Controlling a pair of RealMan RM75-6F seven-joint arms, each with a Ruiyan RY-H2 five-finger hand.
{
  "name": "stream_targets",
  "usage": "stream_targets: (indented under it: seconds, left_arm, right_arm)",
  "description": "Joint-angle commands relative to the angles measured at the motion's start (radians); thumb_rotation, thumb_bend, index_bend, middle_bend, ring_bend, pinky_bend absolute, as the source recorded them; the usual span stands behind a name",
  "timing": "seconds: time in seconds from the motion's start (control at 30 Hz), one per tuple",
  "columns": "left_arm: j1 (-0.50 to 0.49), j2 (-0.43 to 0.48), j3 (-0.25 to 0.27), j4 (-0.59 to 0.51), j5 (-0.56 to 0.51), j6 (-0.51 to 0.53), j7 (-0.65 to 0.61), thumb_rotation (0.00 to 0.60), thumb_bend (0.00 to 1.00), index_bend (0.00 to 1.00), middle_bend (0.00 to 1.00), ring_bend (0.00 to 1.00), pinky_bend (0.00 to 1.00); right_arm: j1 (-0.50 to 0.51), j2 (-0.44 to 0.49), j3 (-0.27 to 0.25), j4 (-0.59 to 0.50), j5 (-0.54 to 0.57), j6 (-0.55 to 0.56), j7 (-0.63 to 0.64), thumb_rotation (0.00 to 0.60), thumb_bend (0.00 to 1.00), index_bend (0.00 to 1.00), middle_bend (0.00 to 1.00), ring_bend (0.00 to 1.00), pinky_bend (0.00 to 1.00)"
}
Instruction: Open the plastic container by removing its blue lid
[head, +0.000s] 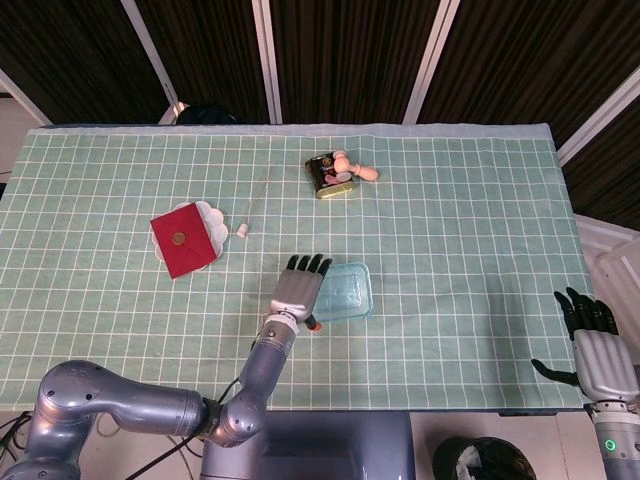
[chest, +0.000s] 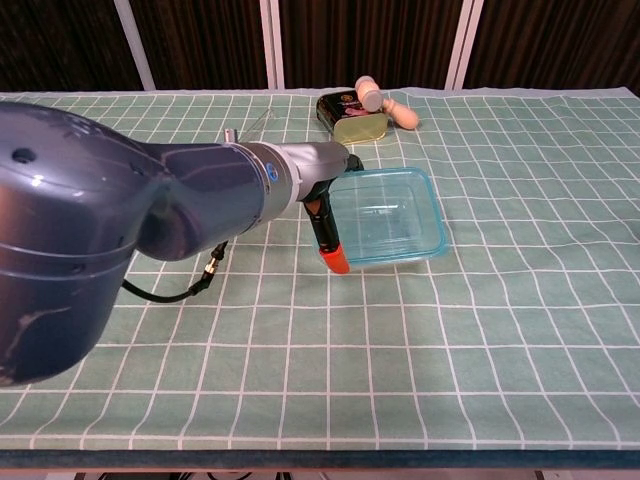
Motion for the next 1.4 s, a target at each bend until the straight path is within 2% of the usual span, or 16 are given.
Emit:
stream_targets:
  seconds: [0.03,0.5,1.0,1.1,1.13,1.27,1.4]
  left_arm:
    - [-0.014,-0.006,-0.002,0.018,-0.002,-0.012,-0.008,0.6,0.0,0.0,0.0,0.0,0.0]
    - [-0.034,0.008,0.018,0.004,0.009,0.008,-0.033,0.6,0.0,0.0,0.0,0.0,0.0]
    - [-0.088,-0.045,-0.01,0.147,-0.028,-0.048,-0.056,0.6,0.0,0.0,0.0,0.0,0.0]
    - [-0.106,-0.066,-0.011,0.199,-0.027,-0.068,-0.056,0.6,0.01,0.0,0.0,0.0,0.08]
    - [-0.112,-0.075,-0.011,0.217,-0.021,-0.075,-0.059,0.6,0.05,0.02,0.02,0.03,0.14]
    - [-0.12,-0.11,-0.002,0.276,0.037,-0.083,-0.098,0.6,0.21,0.19,0.21,0.23,0.36]
    - [-0.106,-0.119,0.032,0.302,0.139,-0.086,-0.149,0.6,0.22,0.26,0.25,0.28,0.41]
  right_arm:
    - [0.0,0.0,0.0,-0.001,0.002,-0.001,0.001,0.6,0.24,0.0,0.0,0.0,0.0]
    - [0.001,0.003,-0.001,-0.007,0.011,-0.007,-0.001,0.6,0.24,0.0,0.0,0.0,0.0]
    - [0.001,0.006,0.0,-0.017,0.023,-0.014,0.0,0.6,0.24,0.0,0.0,0.0,0.0]
    - [0.001,0.008,-0.001,-0.021,0.025,-0.015,0.0,0.6,0.24,0.0,0.0,0.0,0.0]
    - [0.001,0.008,-0.001,-0.022,0.025,-0.015,0.0,0.6,0.24,0.0,0.0,0.0,0.0]
    - [0.001,0.01,-0.001,-0.024,0.028,-0.017,0.001,0.6,0.24,0.0,0.0,0.0,0.0]
    - [0.0,0.013,-0.003,-0.026,0.026,-0.017,0.003,0.6,0.24,0.0,0.0,0.0,0.0]
